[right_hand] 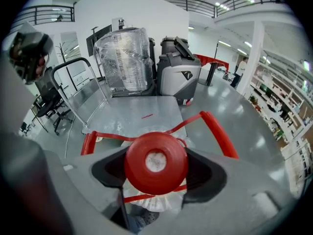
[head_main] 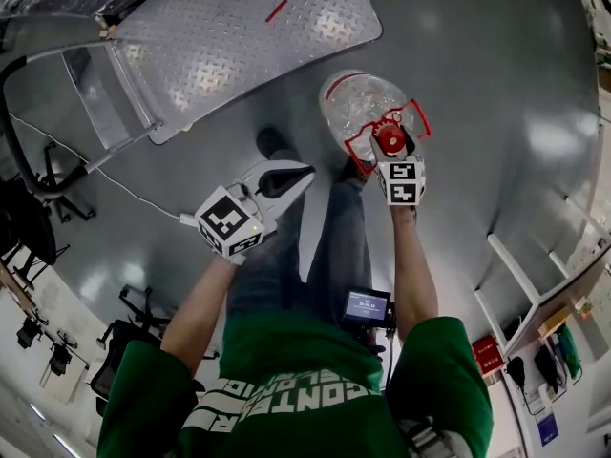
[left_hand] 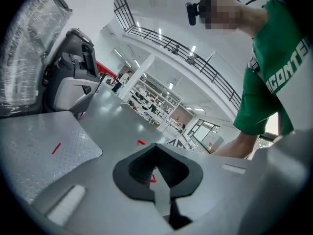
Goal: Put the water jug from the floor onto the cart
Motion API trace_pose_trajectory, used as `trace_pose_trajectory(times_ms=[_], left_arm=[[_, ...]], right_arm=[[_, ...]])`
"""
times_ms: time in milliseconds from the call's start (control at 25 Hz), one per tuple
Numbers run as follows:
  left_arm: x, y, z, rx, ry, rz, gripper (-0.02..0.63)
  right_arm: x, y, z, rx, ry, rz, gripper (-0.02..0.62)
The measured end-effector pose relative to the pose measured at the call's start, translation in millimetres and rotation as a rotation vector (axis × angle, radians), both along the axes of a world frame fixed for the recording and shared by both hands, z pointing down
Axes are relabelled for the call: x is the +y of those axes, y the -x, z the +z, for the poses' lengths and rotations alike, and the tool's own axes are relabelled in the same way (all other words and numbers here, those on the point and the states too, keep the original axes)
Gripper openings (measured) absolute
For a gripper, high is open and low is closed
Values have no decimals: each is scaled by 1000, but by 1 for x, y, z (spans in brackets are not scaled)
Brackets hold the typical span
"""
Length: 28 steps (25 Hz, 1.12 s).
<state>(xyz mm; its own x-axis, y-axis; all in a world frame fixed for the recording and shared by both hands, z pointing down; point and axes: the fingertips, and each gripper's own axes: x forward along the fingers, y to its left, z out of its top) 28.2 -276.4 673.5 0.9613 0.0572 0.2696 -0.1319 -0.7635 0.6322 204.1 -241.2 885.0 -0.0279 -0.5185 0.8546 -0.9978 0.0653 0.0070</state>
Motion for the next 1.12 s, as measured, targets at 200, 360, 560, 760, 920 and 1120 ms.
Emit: trace_pose_trajectory(times_ms=[200,360,560,760,920,1120], left_arm=[[-16,14,-2,1,-20,-8,9],[-21,24,-5,0,-27,-26,9],[-34,37,-11,16,-31,-62,9],[-49,46,-21,52,-35,-75,9],[-64,64,-22,76,-36,-79,9],[-85,76,-29,73,-67,-82,9]], right_arm=[[-36,4,-52,19,-102,-16,301],[-62,7,-91,25,-179,-43,301],[-101,19,-124,25,-251,-66,301],[-138,33,-144,11,-305,-76,301],[-170,48,-151,-3,-340,-66,301],[-213,65,-165,1,-370,-103,301]])
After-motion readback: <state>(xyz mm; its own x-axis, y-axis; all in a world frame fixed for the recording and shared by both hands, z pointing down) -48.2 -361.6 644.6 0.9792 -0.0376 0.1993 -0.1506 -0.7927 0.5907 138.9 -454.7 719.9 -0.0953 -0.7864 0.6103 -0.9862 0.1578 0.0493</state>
